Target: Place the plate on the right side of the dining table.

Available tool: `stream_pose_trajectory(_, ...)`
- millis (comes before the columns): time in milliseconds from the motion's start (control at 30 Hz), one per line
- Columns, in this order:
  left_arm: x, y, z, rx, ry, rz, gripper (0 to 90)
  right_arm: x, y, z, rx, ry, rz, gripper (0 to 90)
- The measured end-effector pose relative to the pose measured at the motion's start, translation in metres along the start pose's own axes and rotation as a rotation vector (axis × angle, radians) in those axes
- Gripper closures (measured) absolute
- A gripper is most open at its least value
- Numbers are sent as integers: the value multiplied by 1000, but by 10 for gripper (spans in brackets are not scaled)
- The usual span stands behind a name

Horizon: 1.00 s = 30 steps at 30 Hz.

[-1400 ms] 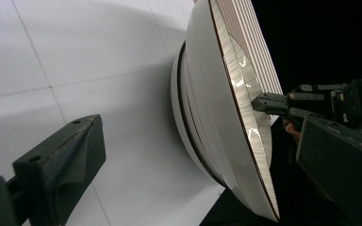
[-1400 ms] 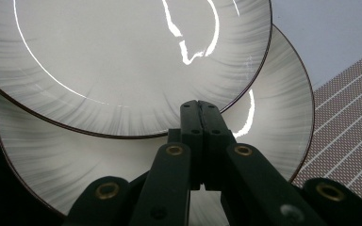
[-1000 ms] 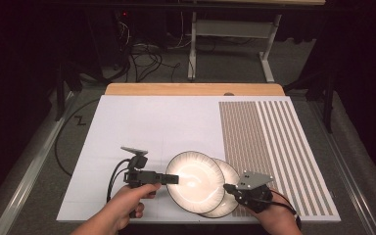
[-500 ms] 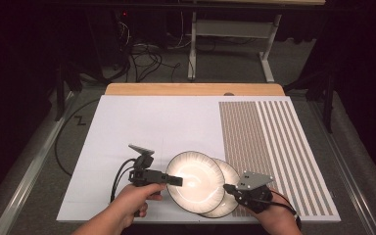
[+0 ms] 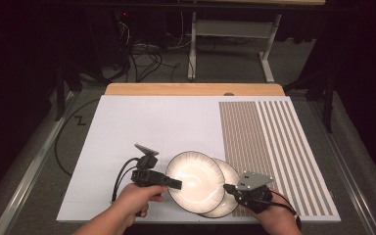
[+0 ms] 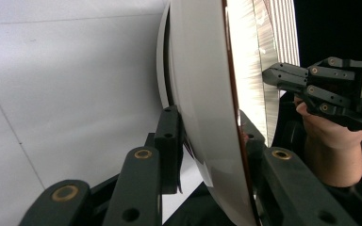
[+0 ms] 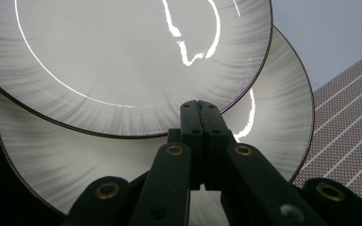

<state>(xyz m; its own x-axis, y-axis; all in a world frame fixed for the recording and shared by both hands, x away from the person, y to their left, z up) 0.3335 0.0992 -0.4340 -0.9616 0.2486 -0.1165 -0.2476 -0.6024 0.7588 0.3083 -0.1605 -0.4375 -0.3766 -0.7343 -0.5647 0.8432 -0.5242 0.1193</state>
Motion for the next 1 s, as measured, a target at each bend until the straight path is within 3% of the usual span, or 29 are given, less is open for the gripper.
stream_pose_trajectory(333,0,1,0,-35,3,-1,725,0,0,1,1,0,-3,900)
stream_pose_trajectory(467,1,2,0,-41,7,-5,726,0,4,5,6,31,-11,898)
stream_pose_trajectory(733,2,4,1,-42,22,-9,746,3,23,14,25,99,-102,720)
stream_pose_trajectory(1000,4,5,3,-48,33,-12,748,10,42,20,44,149,-184,619)
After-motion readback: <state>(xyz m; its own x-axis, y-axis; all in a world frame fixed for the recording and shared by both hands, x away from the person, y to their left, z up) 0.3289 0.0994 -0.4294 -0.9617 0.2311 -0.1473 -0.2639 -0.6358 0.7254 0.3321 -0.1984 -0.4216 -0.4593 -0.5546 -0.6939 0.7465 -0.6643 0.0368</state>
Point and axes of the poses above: each handheld gripper's, and its own axes: z roughly backward along the jaws, x roughly out of its underside, y roughly to its right, the point moved 5 cm from there along -z, roughly forward along the jaws, and after that the axes turned 10 degrees about -y, right-handed, at the moved point
